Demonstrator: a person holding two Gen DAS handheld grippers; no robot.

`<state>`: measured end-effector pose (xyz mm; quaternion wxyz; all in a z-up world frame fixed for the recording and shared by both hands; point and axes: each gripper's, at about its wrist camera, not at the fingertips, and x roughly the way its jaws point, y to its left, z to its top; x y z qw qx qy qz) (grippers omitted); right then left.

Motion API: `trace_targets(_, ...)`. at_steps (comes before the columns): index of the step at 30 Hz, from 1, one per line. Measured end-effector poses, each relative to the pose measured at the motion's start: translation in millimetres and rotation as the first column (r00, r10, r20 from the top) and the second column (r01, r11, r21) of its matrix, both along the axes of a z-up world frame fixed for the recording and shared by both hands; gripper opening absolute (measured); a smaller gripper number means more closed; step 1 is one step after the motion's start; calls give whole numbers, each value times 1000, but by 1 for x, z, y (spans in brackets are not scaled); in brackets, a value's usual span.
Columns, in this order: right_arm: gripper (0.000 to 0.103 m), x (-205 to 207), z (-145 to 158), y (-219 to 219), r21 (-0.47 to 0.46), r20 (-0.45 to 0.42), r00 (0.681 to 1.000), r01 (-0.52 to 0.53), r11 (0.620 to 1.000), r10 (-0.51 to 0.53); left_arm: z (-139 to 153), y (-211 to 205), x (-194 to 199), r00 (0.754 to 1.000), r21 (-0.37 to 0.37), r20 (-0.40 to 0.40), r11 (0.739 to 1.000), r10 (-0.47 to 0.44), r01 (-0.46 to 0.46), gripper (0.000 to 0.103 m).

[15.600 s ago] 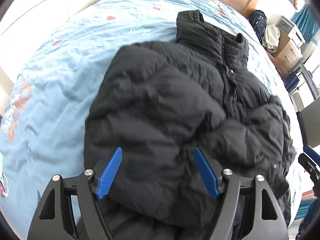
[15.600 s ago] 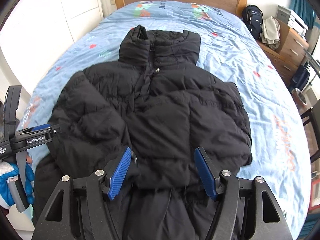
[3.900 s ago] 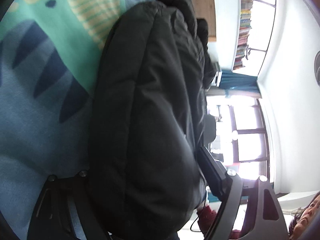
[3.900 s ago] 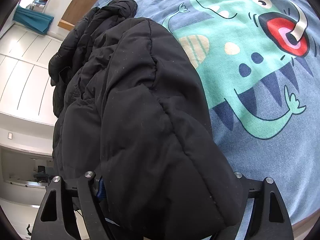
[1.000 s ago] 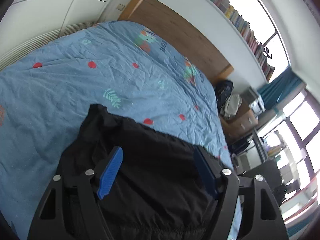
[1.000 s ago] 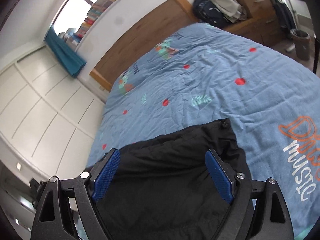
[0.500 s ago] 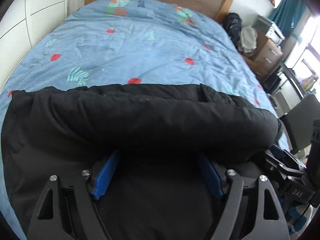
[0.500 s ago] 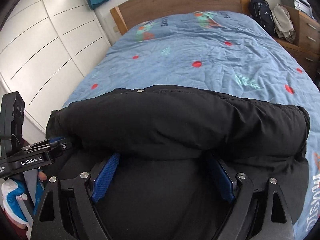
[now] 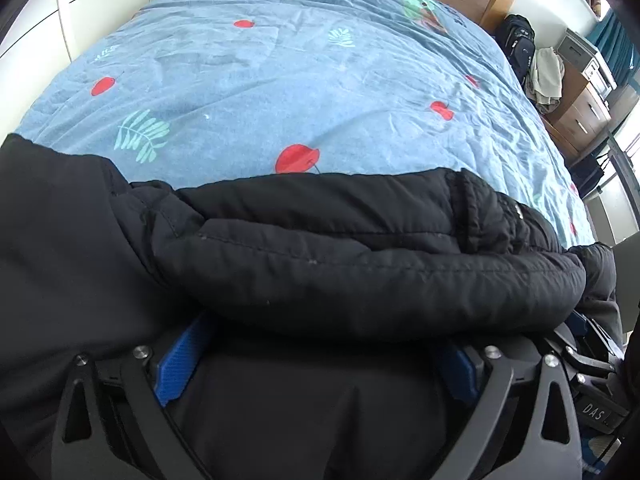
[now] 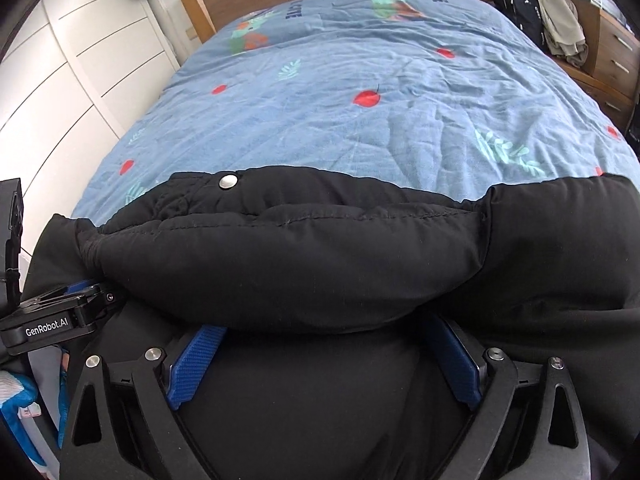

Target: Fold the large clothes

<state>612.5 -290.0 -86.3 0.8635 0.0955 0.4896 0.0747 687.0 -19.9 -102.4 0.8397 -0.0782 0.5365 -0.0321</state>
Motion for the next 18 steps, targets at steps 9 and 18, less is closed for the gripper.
trace_targets(9, 97, 6, -13, 0, -8, -17, 1000, 4, 1000, -4, -10, -3, 4, 1000, 23, -27, 1000, 6, -5, 103)
trace_targets(18, 97, 10, 8, -54, 6, -49, 988, 149, 989, -149, 13, 47, 6, 991, -114, -105, 989, 87, -98, 103)
